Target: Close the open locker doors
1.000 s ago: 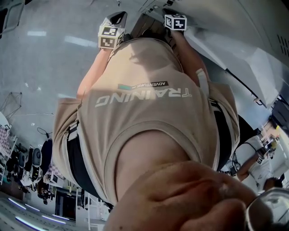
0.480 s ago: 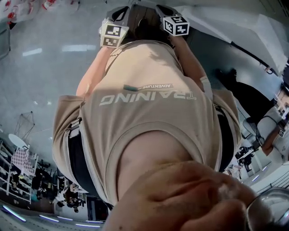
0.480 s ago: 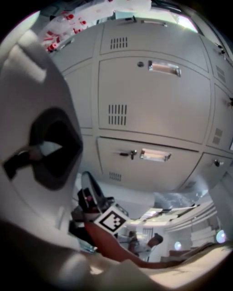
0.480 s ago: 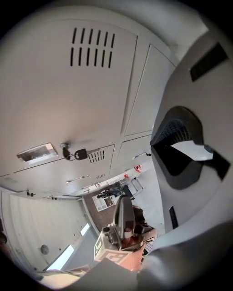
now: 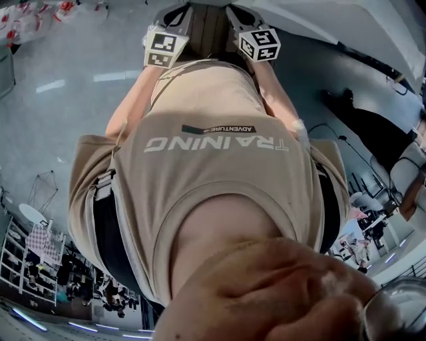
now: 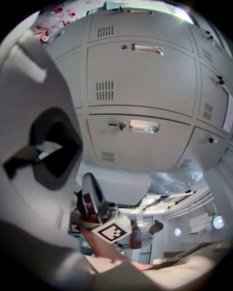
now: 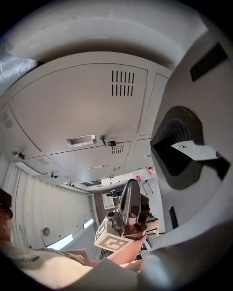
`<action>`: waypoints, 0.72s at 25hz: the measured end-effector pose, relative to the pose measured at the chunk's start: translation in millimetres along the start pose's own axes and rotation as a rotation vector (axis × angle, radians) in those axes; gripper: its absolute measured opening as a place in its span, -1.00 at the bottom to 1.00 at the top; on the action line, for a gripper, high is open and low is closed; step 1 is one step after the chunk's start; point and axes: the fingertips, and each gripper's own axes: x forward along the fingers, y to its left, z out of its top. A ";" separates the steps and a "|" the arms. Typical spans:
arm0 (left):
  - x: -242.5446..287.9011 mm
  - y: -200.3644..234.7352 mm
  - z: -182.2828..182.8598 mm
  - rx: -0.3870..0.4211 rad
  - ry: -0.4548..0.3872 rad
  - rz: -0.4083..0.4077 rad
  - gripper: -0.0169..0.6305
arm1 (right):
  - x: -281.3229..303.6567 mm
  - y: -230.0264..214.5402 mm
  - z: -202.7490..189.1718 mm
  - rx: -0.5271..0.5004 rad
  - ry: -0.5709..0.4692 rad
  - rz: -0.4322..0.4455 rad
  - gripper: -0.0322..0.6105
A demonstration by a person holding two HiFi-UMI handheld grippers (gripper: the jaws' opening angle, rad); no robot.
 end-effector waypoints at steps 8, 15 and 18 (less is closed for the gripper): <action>-15.8 -49.1 34.1 -0.080 -0.089 0.104 -0.96 | -84.5 11.9 1.7 -0.087 -0.082 0.041 -0.86; -66.7 -92.8 54.1 0.006 -0.154 0.220 -0.96 | -148.4 29.9 36.1 -0.082 -0.274 0.027 -0.86; -89.8 -123.3 66.1 -0.047 -0.142 0.194 -0.96 | -175.1 51.1 55.3 -0.091 -0.313 0.065 -0.86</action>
